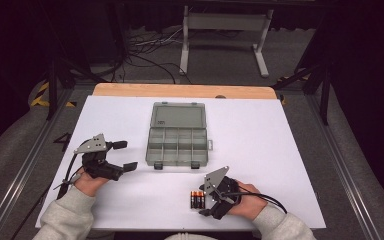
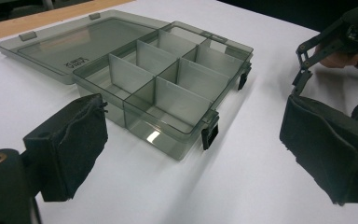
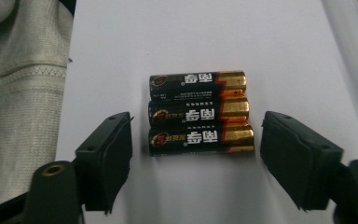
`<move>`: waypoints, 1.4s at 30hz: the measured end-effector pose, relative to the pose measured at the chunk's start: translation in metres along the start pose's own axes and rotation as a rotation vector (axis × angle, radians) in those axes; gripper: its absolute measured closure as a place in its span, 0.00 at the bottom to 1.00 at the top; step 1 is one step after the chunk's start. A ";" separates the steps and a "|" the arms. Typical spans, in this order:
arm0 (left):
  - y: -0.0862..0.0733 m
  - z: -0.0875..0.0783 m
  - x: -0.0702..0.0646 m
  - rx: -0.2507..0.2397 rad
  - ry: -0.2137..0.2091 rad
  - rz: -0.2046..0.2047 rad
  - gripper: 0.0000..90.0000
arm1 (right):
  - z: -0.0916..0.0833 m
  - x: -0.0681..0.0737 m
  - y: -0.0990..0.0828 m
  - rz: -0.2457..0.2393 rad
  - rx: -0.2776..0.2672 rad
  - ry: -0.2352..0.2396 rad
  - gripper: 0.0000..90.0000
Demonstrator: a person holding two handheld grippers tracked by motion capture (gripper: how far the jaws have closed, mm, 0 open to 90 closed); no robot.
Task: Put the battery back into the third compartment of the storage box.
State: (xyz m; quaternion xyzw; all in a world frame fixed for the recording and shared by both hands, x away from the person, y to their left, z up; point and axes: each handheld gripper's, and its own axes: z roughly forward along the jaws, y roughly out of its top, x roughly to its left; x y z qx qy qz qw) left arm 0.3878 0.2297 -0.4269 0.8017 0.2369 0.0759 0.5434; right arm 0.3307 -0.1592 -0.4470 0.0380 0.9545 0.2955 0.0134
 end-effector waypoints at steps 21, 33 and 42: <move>0.000 -0.001 0.000 -0.002 -0.004 -0.008 0.09 | -0.007 -0.001 0.000 -0.022 -0.017 -0.020 0.46; 0.000 0.000 0.001 -0.004 -0.001 -0.009 0.09 | -0.022 -0.002 0.012 -0.022 -0.034 -0.020 0.46; 0.000 -0.002 0.002 -0.009 0.001 -0.006 0.09 | -0.043 -0.014 0.030 -0.049 -0.056 -0.033 0.46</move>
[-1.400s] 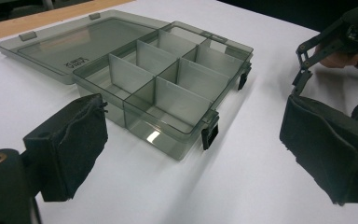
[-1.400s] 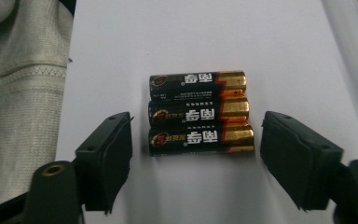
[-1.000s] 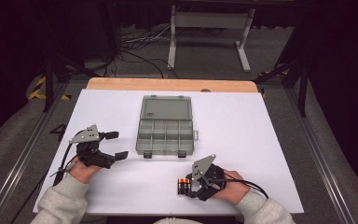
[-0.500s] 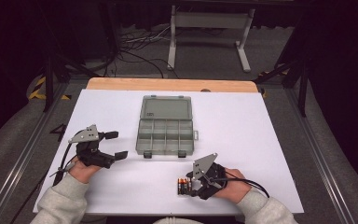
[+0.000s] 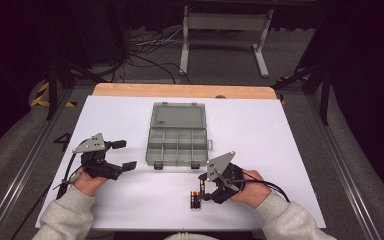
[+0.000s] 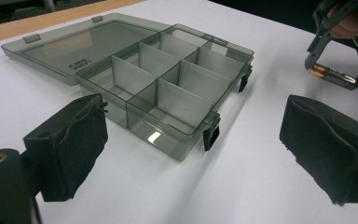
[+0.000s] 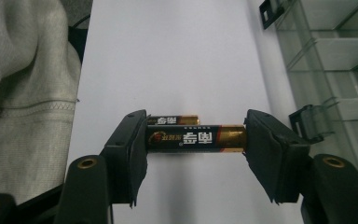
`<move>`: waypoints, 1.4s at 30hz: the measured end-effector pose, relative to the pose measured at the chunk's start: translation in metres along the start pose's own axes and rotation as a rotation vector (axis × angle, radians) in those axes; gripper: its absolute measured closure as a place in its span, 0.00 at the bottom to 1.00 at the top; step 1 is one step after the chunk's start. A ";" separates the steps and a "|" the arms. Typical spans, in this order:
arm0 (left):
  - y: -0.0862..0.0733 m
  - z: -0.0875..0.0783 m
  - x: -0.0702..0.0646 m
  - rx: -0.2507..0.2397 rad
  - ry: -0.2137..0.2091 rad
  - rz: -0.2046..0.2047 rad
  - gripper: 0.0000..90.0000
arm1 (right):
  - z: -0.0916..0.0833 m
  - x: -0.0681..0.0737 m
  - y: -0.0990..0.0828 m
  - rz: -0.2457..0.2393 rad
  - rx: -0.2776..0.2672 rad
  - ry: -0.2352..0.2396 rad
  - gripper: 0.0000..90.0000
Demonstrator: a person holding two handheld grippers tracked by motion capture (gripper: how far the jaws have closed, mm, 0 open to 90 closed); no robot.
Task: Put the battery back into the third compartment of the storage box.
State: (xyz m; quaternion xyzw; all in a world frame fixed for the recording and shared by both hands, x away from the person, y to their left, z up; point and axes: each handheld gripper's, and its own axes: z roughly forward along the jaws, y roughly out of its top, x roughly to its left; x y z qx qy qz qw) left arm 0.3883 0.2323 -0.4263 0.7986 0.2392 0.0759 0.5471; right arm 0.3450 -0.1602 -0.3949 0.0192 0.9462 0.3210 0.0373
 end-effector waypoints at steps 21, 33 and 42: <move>0.000 -0.001 0.001 -0.003 0.004 0.001 0.09 | -0.029 -0.031 0.026 -0.007 -0.031 -0.054 0.46; 0.000 -0.003 0.002 -0.007 0.008 0.003 0.09 | -0.039 -0.057 0.040 -0.003 -0.053 -0.070 0.46; 0.000 -0.003 0.002 -0.007 0.013 0.001 0.09 | -0.042 -0.079 0.048 0.002 -0.046 -0.079 0.46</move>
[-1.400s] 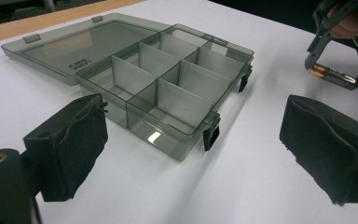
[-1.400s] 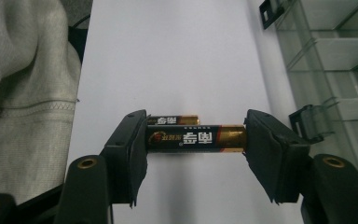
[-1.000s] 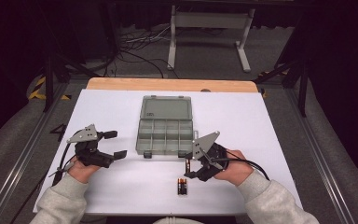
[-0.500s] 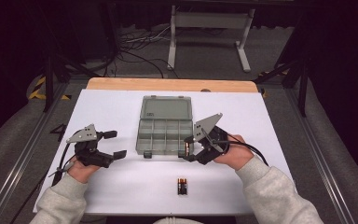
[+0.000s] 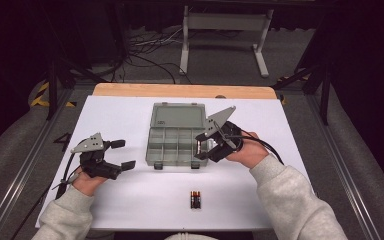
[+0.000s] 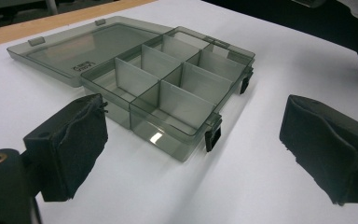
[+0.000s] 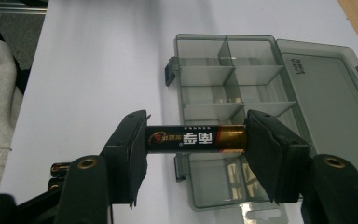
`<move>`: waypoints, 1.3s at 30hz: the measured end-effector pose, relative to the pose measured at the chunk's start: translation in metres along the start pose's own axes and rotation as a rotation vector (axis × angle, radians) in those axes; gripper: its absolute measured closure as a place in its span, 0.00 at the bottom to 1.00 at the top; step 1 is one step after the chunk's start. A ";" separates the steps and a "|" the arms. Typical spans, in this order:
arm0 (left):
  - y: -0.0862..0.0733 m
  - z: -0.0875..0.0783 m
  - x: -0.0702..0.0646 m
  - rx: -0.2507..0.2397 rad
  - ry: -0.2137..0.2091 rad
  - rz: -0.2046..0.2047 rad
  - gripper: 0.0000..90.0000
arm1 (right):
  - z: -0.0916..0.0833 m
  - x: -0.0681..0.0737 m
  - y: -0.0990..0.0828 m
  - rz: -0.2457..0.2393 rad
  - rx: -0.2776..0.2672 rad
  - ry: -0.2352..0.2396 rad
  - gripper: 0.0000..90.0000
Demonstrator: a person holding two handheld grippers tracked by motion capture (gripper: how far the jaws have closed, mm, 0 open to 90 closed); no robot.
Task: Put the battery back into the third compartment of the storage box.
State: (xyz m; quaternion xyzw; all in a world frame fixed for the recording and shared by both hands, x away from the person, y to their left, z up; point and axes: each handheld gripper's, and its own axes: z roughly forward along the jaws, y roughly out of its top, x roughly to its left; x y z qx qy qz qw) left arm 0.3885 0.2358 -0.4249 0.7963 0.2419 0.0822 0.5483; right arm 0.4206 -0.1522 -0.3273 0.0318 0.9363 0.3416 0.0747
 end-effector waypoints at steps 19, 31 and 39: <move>0.000 0.000 0.000 -0.009 -0.008 -0.005 0.09 | 0.005 -0.045 0.014 0.036 0.020 -0.034 0.46; 0.000 0.000 0.001 -0.010 -0.003 -0.003 0.09 | 0.011 -0.070 0.017 0.055 0.034 -0.047 0.46; -0.001 -0.001 0.001 -0.006 -0.003 -0.007 0.09 | 0.034 -0.083 0.012 0.052 0.052 -0.022 0.46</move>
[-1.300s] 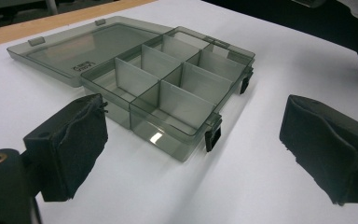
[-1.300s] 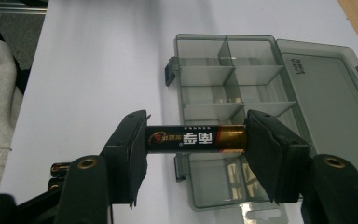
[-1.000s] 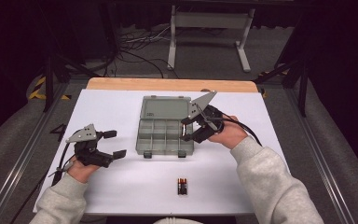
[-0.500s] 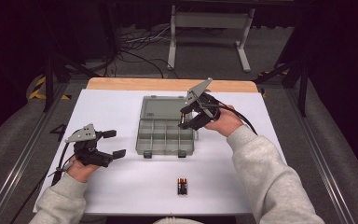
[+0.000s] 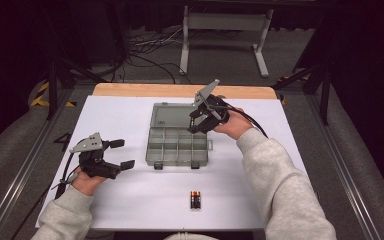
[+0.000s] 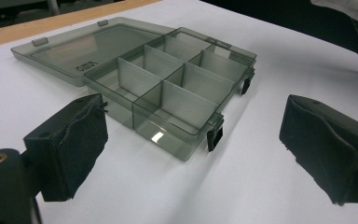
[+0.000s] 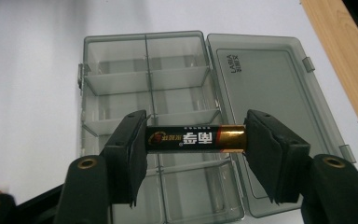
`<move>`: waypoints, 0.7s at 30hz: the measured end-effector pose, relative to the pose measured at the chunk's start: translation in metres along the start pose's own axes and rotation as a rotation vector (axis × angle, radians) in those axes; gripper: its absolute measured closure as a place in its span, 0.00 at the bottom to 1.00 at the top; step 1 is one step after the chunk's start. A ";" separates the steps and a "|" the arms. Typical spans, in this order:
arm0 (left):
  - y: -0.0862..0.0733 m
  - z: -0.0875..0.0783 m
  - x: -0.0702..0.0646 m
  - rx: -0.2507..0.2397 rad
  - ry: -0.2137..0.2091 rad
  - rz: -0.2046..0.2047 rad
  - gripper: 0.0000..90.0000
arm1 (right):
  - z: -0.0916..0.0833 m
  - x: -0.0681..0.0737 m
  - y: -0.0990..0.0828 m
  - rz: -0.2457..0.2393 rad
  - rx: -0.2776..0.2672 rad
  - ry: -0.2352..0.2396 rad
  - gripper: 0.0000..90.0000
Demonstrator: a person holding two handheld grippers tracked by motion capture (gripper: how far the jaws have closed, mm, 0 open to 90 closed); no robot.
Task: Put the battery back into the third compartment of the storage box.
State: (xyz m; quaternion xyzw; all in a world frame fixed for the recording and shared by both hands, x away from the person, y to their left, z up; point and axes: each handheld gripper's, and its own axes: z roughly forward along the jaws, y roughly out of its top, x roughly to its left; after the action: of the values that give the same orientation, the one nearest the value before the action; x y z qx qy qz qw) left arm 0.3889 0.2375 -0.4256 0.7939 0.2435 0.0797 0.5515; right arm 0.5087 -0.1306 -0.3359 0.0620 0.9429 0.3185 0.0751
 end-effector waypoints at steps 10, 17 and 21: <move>-0.001 -0.001 0.001 -0.002 0.002 0.001 0.09 | 0.023 -0.010 -0.003 0.001 0.009 0.018 0.46; 0.000 -0.001 0.001 -0.002 0.000 0.002 0.09 | 0.037 -0.013 -0.005 0.010 0.025 0.031 0.46; 0.000 -0.001 0.001 -0.002 0.002 0.003 0.09 | 0.042 -0.014 -0.006 -0.001 0.034 0.043 0.46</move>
State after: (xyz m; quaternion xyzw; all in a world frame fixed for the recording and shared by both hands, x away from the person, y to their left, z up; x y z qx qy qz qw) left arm 0.3891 0.2389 -0.4255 0.7937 0.2427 0.0815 0.5518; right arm 0.5296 -0.1127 -0.3705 0.0561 0.9497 0.3034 0.0539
